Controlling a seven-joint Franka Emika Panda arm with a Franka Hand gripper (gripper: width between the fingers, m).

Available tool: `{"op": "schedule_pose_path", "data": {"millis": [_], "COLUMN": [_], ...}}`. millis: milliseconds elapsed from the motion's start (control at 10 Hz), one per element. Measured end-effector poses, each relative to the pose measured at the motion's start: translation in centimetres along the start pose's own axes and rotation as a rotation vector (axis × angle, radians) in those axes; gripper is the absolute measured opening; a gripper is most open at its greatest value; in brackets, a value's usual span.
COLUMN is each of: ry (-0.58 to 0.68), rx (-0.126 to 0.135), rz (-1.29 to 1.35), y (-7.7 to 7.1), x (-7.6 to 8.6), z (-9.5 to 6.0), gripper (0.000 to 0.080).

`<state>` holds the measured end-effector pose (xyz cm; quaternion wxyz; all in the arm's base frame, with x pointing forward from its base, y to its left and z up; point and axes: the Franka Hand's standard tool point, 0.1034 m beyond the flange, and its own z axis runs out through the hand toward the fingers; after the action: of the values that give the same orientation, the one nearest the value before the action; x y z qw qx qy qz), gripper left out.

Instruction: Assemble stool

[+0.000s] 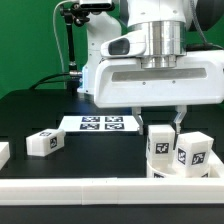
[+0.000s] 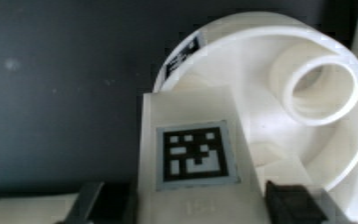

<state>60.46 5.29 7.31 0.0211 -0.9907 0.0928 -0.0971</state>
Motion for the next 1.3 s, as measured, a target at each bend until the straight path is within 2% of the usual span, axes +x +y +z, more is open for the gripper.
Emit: {"op": "schedule_pose_path", "data": {"millis": [800, 1300], "ry": [-0.032, -0.048], "rx": [0.009, 0.029], "rz": [0.777, 1.054], "y": [-0.37, -0.38], "x": [-0.62, -0.68], "z": [-0.23, -0.21], "gripper": [0.0346, 0.0346]}}
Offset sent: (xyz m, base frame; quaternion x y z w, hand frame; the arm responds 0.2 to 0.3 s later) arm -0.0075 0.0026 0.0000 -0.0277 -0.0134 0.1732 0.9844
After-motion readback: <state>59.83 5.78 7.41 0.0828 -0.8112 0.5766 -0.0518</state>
